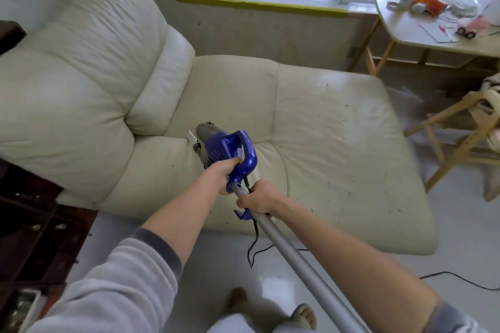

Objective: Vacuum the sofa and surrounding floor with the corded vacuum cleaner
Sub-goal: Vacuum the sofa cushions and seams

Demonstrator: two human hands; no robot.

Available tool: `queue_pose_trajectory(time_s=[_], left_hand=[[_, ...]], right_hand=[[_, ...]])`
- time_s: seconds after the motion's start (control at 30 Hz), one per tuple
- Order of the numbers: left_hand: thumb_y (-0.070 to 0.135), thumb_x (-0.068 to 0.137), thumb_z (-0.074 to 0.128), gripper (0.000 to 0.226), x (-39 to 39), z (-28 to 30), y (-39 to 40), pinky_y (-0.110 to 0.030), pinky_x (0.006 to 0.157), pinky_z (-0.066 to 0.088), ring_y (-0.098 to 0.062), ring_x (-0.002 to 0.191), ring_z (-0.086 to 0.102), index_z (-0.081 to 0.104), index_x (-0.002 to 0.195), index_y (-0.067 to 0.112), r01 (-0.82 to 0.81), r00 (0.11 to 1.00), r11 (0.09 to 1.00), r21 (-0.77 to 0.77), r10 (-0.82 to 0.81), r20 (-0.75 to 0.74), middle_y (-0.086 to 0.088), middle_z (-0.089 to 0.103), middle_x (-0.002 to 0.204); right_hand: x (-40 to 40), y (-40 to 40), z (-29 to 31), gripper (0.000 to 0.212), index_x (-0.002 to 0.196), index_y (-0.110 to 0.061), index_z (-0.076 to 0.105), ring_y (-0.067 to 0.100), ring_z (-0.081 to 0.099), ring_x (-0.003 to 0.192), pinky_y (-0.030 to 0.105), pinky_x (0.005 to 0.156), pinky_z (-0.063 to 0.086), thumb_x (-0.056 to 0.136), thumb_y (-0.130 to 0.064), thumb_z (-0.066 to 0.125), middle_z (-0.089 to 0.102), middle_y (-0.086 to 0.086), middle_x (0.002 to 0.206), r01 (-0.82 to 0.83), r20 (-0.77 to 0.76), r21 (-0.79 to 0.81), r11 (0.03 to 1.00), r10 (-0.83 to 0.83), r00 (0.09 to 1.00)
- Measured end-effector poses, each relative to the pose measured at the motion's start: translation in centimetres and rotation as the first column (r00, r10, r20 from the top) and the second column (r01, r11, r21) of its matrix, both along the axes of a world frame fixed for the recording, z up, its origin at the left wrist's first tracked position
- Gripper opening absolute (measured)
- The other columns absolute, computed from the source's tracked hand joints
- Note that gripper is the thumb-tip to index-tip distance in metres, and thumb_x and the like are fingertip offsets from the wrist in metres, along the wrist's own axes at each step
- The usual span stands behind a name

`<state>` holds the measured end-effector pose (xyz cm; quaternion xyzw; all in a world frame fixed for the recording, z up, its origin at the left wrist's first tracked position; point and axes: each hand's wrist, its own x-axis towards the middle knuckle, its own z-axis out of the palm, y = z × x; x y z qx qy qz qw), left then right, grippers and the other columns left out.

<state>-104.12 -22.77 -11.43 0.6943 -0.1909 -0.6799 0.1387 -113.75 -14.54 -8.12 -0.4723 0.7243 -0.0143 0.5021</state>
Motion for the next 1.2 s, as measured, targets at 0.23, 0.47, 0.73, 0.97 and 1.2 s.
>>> queue_pose_trajectory(time_s=[0.23, 0.47, 0.73, 0.97, 1.2], left_hand=[[0.029, 0.082, 0.073, 0.045, -1.8, 0.2, 0.9, -0.034, 0.073, 0.050, -0.021, 0.075, 0.059, 0.050, 0.114, 0.006, 0.043, 0.999, 0.999, -0.009, -0.043, -0.002, -0.010, 0.062, 0.088], [0.030, 0.080, 0.075, 0.050, -5.5, 0.2, 3.3, -0.036, 0.083, 0.051, -0.022, 0.079, 0.061, 0.051, 0.118, 0.007, 0.101, 0.995, 0.995, -0.022, -0.100, 0.009, -0.010, 0.064, 0.092], [0.032, 0.080, 0.074, 0.052, -10.0, 0.4, 5.9, -0.031, 0.077, 0.052, -0.020, 0.075, 0.060, 0.054, 0.119, 0.006, 0.187, 0.982, 0.982, -0.004, -0.187, -0.007, -0.009, 0.063, 0.089], [0.031, 0.079, 0.075, 0.050, -13.7, 0.1, 8.5, -0.035, 0.093, 0.051, -0.022, 0.089, 0.062, 0.053, 0.117, 0.007, 0.270, 0.963, 0.963, -0.009, -0.270, 0.003, -0.009, 0.064, 0.092], [0.033, 0.079, 0.075, 0.049, -16.8, 0.4, 10.9, -0.031, 0.076, 0.052, -0.019, 0.076, 0.061, 0.055, 0.117, 0.009, 0.333, 0.943, 0.943, -0.011, -0.333, 0.014, -0.007, 0.065, 0.089]], right_hand=[[-1.4, 1.1, -0.2, 0.021, 0.094, -0.008, 0.056, 0.016, 0.056, 0.060, 0.023, 0.050, 0.045, 0.081, -0.022, 0.064, 0.058, 0.005, 0.074, 0.052, 0.021, 0.010, 0.999, -0.052, 0.998], [-4.8, 4.1, -0.2, 0.028, 0.102, -0.005, 0.060, 0.019, 0.061, 0.068, 0.025, 0.054, 0.050, 0.081, -0.023, 0.065, 0.065, 0.009, 0.085, 0.117, 0.042, 0.010, 0.993, -0.118, 0.992], [-8.6, 7.9, 0.3, 0.020, 0.092, -0.008, 0.058, 0.019, 0.061, 0.064, 0.023, 0.052, 0.047, 0.079, -0.022, 0.064, 0.067, 0.009, 0.082, 0.189, 0.044, -0.008, 0.982, -0.189, 0.981], [-11.4, 11.1, 0.3, 0.023, 0.094, -0.008, 0.057, 0.020, 0.061, 0.067, 0.023, 0.051, 0.046, 0.078, -0.022, 0.065, 0.066, 0.009, 0.083, 0.271, 0.054, -0.002, 0.963, -0.271, 0.961], [-13.8, 13.8, 0.4, 0.022, 0.095, -0.008, 0.055, 0.019, 0.059, 0.064, 0.023, 0.050, 0.045, 0.080, -0.021, 0.066, 0.063, 0.008, 0.081, 0.331, 0.053, 0.007, 0.944, -0.331, 0.942]])
